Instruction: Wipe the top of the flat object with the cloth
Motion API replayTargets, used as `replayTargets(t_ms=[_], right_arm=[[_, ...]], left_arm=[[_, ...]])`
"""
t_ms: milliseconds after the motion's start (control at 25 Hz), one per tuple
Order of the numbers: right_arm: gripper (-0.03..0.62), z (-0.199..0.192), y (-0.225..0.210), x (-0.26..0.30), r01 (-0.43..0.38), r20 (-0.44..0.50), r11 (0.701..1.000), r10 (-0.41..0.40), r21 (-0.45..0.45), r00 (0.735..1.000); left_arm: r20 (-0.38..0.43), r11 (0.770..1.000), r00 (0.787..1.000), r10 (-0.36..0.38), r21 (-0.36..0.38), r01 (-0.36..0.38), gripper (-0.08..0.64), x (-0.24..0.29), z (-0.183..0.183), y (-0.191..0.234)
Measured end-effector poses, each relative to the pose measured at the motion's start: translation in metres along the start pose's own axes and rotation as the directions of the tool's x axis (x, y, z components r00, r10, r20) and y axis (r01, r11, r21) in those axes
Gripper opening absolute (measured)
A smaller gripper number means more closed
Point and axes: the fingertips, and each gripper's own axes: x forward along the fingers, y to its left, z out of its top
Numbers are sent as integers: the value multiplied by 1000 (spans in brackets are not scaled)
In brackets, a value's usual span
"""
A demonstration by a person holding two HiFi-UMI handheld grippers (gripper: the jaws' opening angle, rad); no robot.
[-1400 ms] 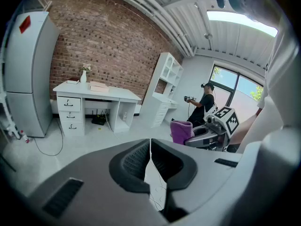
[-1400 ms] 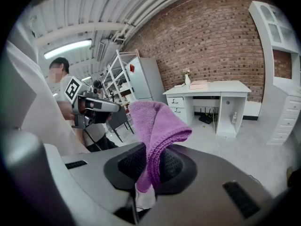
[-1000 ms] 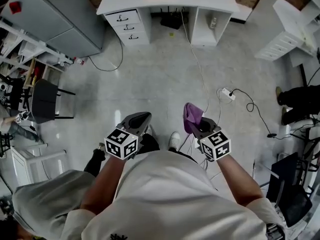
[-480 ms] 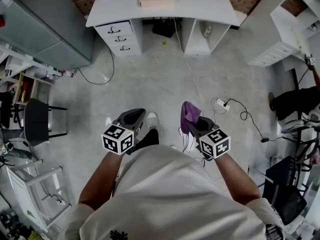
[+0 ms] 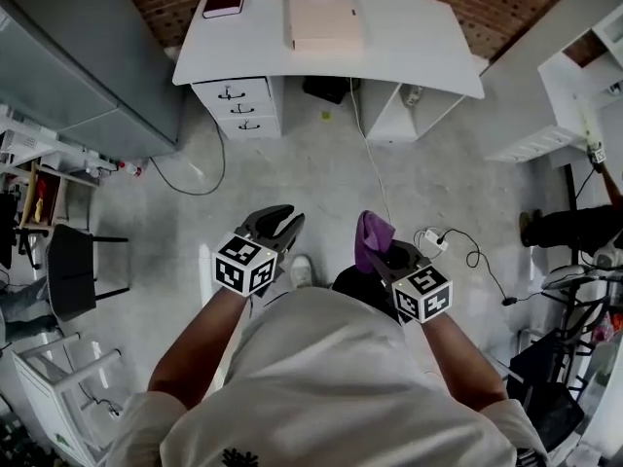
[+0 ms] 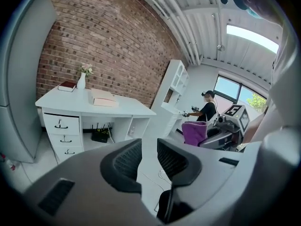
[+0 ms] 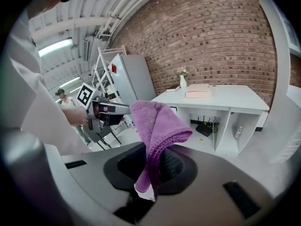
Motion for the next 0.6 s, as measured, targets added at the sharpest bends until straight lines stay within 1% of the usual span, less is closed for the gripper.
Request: replayTargets(t_ms=[120,240,280,320,440,600], right_arm=[[75,27,-19,23,-17,-19,1000,17,-16,1000],[75,53,-54,44,-29,-11,1000,29,-12,1000],[75,61,-68,51,-37,-9,999,37,-18,999],[75,70,-84,58,-47,-8,999,47,-26,999],[75,104,-133,80,-81,-6,996,80,-42,997],[75,161,-194,101,-132,-4,987,132,-87,991]], left_arm=[[11,999,999,43,-32,-43,103,15,18,33],[15,996,997,74,-51,-73,103,37,33,60],[18,995,996,88,-55,-87,91,46,40,69],[20,993,994,105,-57,-104,59,57,48,79],[11,987,989,150,-59,-149,35,90,79,108],[12,981,983,185,-58,-184,25,137,132,136]])
